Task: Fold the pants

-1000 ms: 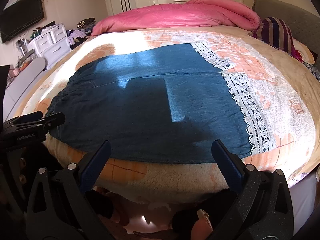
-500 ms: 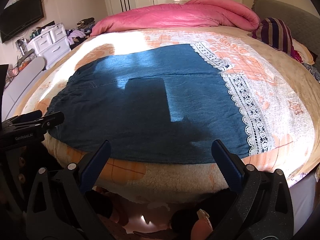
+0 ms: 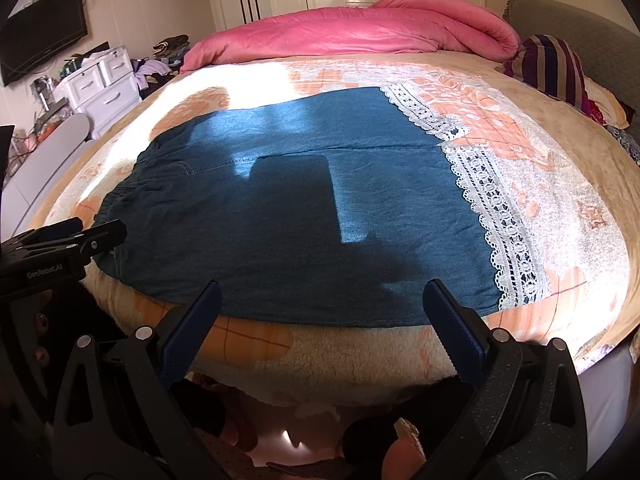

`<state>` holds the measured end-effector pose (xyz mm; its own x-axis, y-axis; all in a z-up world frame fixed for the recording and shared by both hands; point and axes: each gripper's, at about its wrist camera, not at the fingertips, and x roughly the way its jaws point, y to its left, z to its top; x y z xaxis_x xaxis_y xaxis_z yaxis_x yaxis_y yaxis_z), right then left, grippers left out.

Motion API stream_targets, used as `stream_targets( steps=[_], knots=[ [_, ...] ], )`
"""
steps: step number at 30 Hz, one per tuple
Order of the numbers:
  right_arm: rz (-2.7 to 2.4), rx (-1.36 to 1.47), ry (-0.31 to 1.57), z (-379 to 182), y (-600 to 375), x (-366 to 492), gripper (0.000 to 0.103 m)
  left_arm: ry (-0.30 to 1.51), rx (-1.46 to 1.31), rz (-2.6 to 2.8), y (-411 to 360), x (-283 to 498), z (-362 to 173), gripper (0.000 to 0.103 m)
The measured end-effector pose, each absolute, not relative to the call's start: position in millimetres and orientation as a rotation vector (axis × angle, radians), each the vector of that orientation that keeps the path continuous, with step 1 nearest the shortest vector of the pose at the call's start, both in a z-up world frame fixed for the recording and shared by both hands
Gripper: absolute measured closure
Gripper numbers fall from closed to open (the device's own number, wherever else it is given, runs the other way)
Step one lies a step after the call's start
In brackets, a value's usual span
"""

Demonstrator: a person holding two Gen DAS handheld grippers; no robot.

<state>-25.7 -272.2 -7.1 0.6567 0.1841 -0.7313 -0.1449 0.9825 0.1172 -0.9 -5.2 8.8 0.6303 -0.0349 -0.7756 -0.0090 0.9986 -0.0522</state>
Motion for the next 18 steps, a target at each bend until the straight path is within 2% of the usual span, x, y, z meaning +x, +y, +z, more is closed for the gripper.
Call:
stream_targets(
  steps=[18],
  knots=[
    [0.193,0.041,0.836,-6.3,-265.8,-21.5,0.008,0.888,-0.056,-0.019,-5.2,0.4,9.8,0.004]
  ],
)
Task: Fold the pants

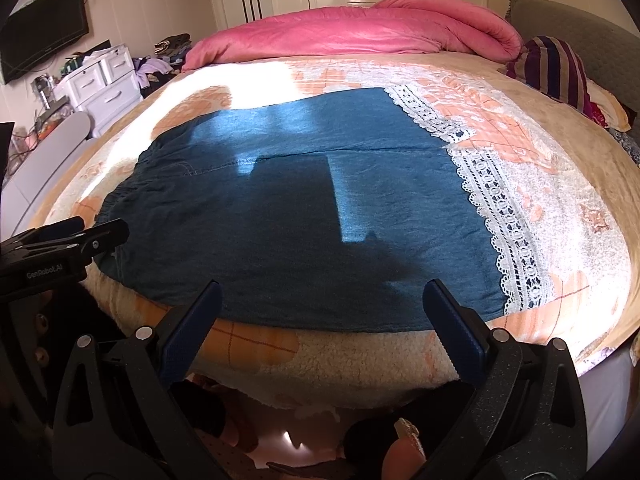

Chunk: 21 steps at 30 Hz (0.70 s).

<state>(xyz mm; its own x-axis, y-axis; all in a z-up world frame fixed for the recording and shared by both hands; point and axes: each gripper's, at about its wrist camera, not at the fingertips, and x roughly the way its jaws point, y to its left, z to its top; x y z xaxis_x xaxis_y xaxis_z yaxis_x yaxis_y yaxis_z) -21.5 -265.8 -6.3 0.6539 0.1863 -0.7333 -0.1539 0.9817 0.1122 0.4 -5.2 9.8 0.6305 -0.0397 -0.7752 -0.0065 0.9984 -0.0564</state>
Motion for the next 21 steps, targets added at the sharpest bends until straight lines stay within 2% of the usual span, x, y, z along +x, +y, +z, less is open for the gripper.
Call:
stream_targets(
  steps=[21],
  knots=[
    [0.257,-0.043,0.851,3.5,-240.6,62.8,0.008,0.881,-0.118,0.097,52.1,58.6,11.7,0.004]
  ],
)
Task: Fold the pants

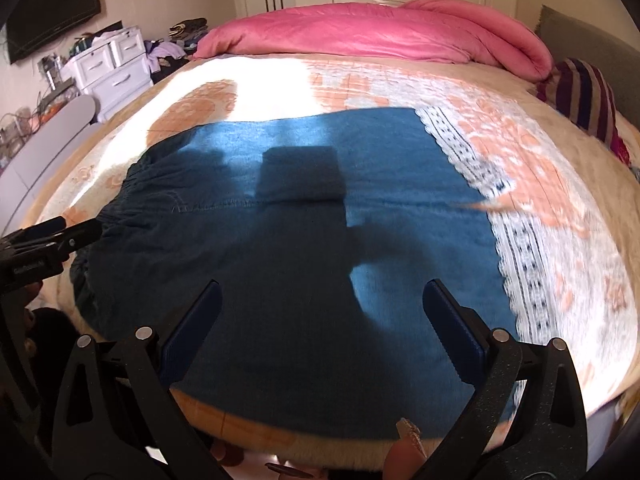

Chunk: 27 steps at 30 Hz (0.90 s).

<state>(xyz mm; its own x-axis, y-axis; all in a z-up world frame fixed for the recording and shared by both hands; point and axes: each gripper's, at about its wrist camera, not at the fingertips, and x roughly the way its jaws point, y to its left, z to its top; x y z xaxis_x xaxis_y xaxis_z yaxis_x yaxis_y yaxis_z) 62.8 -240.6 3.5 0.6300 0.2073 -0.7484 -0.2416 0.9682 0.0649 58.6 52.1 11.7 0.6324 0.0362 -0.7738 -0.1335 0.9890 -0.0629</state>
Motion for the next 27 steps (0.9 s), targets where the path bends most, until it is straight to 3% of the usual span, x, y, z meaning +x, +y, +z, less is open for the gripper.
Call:
stream_targets(
  steps=[18,27],
  knots=[
    [0.341,-0.106,0.784,32.0,-196.3,166.3,0.008,0.863,-0.159,0.191,109.1,131.1,17.9,0.004],
    [0.389,-0.179,0.807,28.7,-170.0,216.4,0.008,0.925,-0.115,0.211,131.0,174.6,-3.8,0.004]
  ],
)
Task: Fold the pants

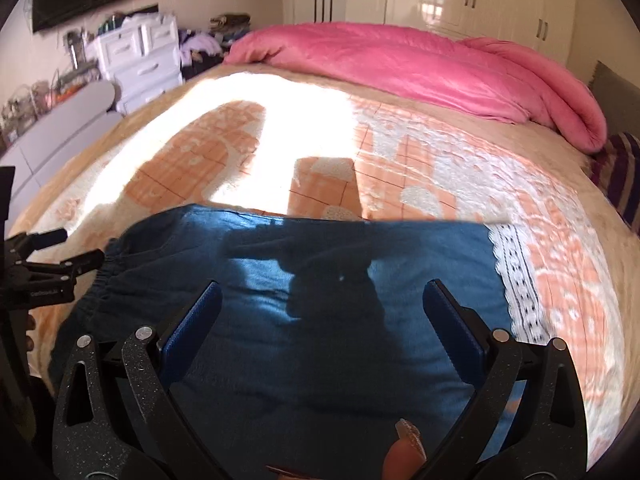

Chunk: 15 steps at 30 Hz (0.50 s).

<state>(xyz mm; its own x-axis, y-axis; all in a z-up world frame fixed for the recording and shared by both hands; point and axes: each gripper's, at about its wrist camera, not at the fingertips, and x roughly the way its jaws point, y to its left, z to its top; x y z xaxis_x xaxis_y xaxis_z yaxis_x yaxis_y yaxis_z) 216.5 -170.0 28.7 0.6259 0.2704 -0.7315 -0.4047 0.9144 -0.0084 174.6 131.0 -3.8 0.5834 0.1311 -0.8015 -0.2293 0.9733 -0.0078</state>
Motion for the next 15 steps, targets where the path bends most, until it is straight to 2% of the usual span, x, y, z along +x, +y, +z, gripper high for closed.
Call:
stream_targets(
  steps=[8,15],
  knots=[
    [0.477,-0.289,0.844,16.4,-131.8,256.9,0.008,0.938,-0.195,0.106,143.0,200.2,-20.7,0.004],
    [0.570,-0.368,0.893,3.8,-100.7,279.7,0.008,0.915,-0.154,0.086,137.2,211.1,-25.8,0.005]
  ],
)
